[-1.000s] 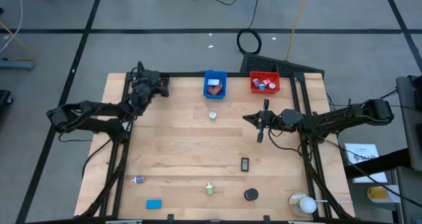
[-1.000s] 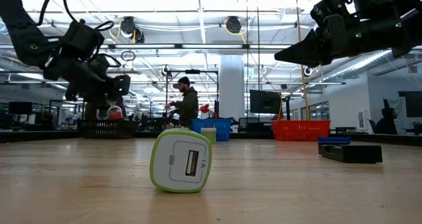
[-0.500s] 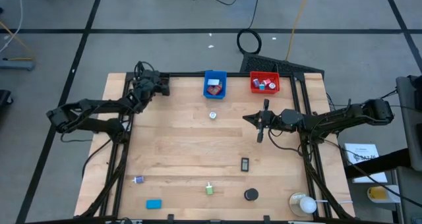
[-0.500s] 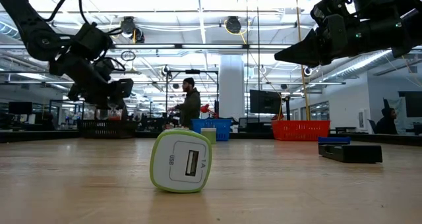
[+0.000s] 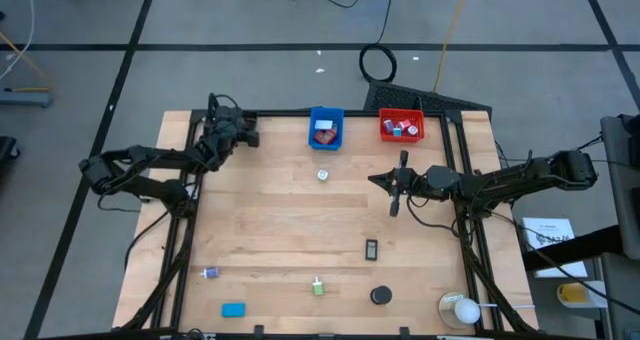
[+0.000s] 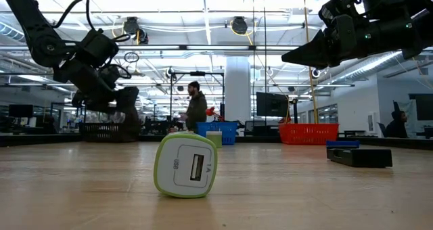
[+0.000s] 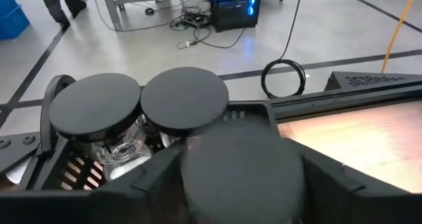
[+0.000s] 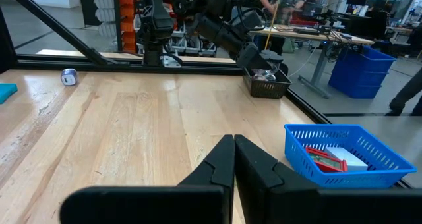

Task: Pick & Place Office items
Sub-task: Put the pink hourglass into the black basket

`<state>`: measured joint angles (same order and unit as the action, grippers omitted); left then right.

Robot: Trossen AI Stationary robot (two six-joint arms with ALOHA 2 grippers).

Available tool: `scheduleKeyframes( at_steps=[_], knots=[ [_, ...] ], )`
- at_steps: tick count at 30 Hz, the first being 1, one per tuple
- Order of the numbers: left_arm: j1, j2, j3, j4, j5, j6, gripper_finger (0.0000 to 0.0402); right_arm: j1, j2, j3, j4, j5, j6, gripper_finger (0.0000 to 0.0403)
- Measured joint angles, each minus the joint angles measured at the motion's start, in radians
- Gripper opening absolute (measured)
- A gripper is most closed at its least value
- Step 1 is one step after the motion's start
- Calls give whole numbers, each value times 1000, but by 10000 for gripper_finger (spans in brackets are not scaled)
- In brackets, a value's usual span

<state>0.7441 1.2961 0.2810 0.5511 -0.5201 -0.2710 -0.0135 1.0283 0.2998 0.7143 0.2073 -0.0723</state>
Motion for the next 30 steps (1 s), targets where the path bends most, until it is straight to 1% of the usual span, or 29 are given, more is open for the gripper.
scheduleKeyframes(
  at_steps=[2, 5, 10, 14, 22, 27, 30],
  knots=[
    [0, 0, 0, 1, 0, 4, 265, 0, 0, 0, 0, 0, 0, 4],
    [0, 0, 0, 1, 0, 22, 286, 0, 0, 0, 0, 0, 0, 4],
    [0, -45, 1, -21, -1, 63, 294, 0, 0, 0, 0, 0, 0, 4],
    [0, -131, 1, -95, -1, 81, 295, 0, 0, 0, 0, 0, 0, 4],
    [1, -331, 1, -312, 2, 86, 296, 0, 0, 0, 0, 0, 0, 4],
    [1, -419, 1, -393, 77, 86, 289, 0, 0, 0, 0, 0, 0, 4],
    [1, -443, 1, -416, 145, 86, 257, 0, 0, 0, 0, 0, 0, 4]
  ],
)
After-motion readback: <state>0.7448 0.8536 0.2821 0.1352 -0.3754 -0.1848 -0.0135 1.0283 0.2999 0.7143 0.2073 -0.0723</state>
